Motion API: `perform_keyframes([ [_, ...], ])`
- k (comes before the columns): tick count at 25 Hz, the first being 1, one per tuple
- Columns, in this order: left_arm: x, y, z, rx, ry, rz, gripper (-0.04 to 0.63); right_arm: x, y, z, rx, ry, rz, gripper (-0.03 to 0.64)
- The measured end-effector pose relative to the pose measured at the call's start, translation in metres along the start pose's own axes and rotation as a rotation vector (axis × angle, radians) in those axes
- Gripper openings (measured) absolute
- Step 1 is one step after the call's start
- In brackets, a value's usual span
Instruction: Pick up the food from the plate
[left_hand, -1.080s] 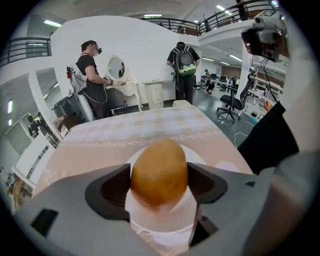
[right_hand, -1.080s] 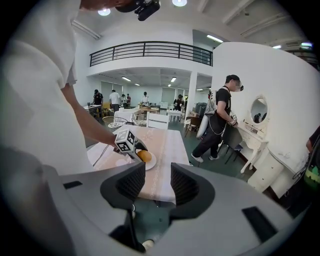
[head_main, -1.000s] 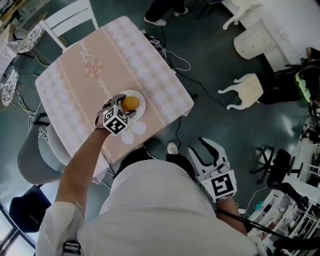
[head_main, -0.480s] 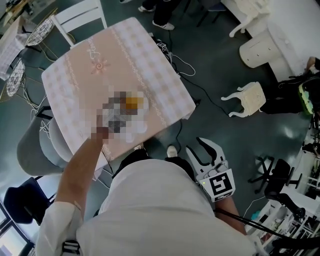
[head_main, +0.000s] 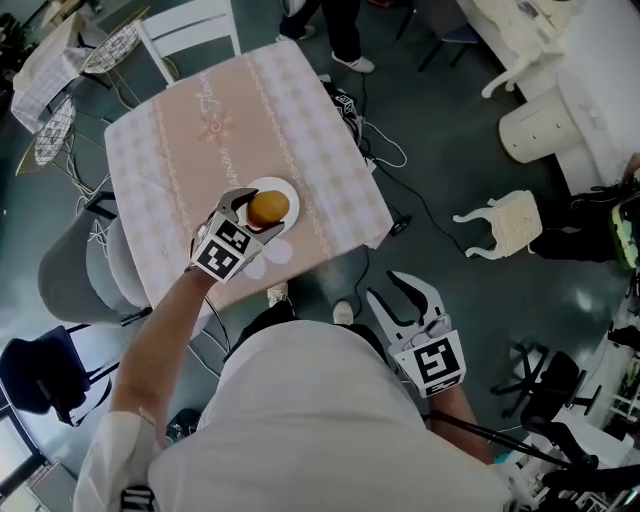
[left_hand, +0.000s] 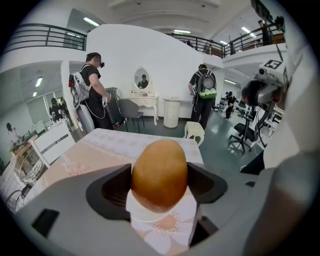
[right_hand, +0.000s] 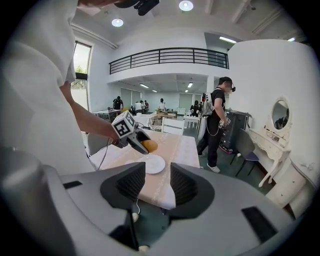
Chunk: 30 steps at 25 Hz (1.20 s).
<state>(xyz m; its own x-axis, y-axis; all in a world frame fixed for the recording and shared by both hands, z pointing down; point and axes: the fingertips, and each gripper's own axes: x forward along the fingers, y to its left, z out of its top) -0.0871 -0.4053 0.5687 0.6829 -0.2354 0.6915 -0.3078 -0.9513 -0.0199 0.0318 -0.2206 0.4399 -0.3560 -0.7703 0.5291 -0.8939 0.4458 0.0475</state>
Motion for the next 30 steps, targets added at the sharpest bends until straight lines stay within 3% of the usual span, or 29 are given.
perform_keyframes([
  [14,-0.104,-0.086,0.079,-0.168,-0.197,0.135,0.356,-0.014,-0.021,-0.013,-0.111,-0.062,0.170,0.164],
  [30,-0.163,-0.196,0.121,-0.211,-0.296,0.266,0.356,-0.052,-0.003,-0.042,-0.203,-0.085,0.355,0.093],
])
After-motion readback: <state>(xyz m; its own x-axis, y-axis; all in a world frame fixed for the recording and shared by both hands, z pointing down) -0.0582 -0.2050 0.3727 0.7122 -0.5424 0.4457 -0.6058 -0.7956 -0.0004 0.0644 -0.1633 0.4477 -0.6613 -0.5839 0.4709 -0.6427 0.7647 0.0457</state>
